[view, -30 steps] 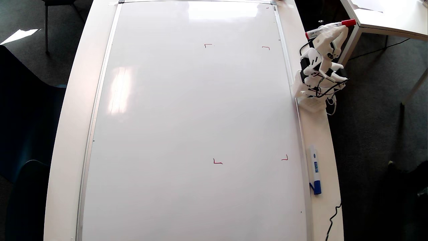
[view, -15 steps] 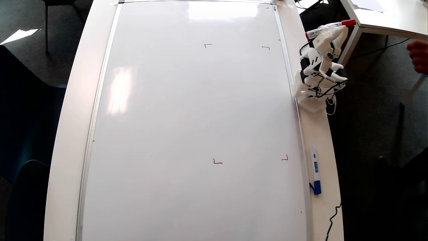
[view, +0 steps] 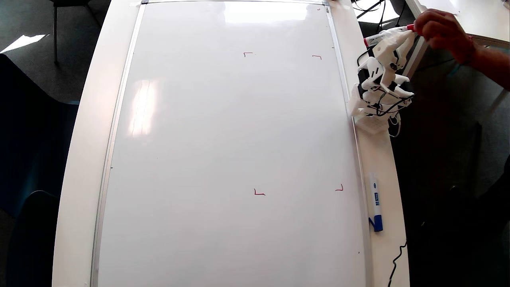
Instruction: Draw on a whiteboard a robot head using a pen attached to the gripper
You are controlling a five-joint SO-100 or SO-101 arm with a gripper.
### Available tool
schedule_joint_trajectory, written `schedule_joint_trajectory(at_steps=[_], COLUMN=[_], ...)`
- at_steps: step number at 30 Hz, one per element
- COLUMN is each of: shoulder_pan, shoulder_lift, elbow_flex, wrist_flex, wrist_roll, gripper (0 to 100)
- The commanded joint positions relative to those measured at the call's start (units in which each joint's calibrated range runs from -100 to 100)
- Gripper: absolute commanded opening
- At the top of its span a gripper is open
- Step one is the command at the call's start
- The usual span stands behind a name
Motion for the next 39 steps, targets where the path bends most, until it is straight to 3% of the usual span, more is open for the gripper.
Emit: schedule_joint_trajectory(at_steps=[1, 39], shoulder_pan=[0.1, 0.6], shoulder_lift=[0.5, 1.3], elbow_flex=[0.3, 0.1], wrist_flex=[-0.8, -0.7], wrist_roll=[0.0, 0.1], gripper=[1, 1])
